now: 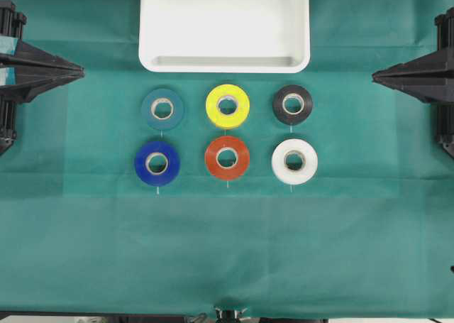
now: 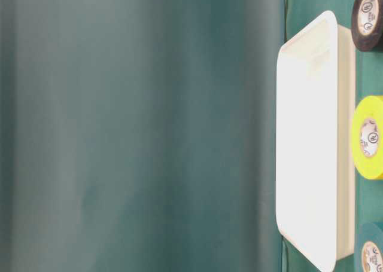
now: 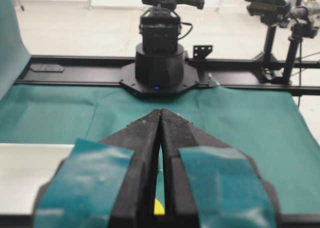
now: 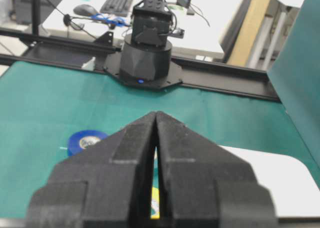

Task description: Place the tape from the fixed location into the white case.

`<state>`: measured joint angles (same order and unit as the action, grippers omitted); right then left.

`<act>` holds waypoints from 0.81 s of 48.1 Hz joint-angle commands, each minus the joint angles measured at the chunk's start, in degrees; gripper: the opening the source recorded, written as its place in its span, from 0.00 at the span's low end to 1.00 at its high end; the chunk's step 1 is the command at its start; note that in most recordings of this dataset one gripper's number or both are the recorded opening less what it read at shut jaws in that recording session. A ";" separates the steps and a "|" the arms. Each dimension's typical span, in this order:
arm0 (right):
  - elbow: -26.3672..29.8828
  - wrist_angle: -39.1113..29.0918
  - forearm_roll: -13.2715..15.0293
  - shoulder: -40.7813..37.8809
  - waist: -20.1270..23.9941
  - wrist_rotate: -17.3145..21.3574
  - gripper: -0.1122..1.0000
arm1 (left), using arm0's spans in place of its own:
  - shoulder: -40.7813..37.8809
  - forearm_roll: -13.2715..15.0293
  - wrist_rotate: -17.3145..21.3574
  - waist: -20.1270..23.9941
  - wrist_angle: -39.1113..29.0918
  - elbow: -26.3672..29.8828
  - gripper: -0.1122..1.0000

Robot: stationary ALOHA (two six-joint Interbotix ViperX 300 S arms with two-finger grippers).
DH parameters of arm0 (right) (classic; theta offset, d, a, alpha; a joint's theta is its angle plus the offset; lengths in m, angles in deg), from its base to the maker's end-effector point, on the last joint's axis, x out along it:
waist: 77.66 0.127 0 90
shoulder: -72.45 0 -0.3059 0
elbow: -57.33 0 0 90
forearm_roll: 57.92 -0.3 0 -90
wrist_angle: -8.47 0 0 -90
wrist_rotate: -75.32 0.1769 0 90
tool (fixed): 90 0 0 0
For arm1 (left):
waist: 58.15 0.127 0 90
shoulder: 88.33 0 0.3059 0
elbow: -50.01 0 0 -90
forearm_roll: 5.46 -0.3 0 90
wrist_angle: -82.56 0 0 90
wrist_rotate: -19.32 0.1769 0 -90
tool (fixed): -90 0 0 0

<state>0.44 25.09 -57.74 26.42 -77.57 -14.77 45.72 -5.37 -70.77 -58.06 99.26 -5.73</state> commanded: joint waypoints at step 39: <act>2.99 -1.76 -0.09 -1.32 -0.26 0.26 0.10 | -1.58 0.53 -1.05 -1.41 -0.97 1.05 0.19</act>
<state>1.67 23.24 -57.83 25.63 -77.66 -14.59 44.58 -4.94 -71.74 -59.29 97.59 -5.82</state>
